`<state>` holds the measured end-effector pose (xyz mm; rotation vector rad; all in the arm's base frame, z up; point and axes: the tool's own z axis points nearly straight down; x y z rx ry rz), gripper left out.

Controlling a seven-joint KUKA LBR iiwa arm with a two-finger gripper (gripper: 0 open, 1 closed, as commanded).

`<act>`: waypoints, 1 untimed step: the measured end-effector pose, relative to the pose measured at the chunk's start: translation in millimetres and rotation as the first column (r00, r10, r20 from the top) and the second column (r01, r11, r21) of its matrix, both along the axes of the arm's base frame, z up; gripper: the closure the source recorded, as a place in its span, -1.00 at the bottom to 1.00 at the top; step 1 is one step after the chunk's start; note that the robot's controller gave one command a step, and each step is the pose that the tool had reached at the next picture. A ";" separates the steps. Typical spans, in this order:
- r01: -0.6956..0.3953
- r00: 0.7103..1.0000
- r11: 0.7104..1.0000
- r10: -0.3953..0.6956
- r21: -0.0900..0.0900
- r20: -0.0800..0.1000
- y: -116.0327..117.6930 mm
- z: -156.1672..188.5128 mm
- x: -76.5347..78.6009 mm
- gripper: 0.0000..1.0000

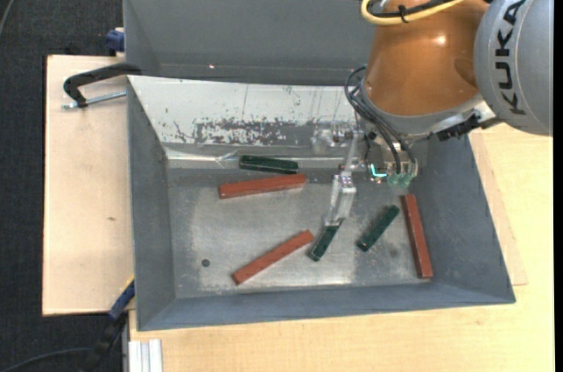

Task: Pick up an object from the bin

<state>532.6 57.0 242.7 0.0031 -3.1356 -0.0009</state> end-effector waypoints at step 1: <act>0.180 0.984 0.984 -0.180 -0.001 -0.002 11.1 -125.6 -15.4 -1.00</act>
Offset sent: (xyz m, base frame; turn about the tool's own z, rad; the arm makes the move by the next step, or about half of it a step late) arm -0.0138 0.0101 -0.1222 0.1812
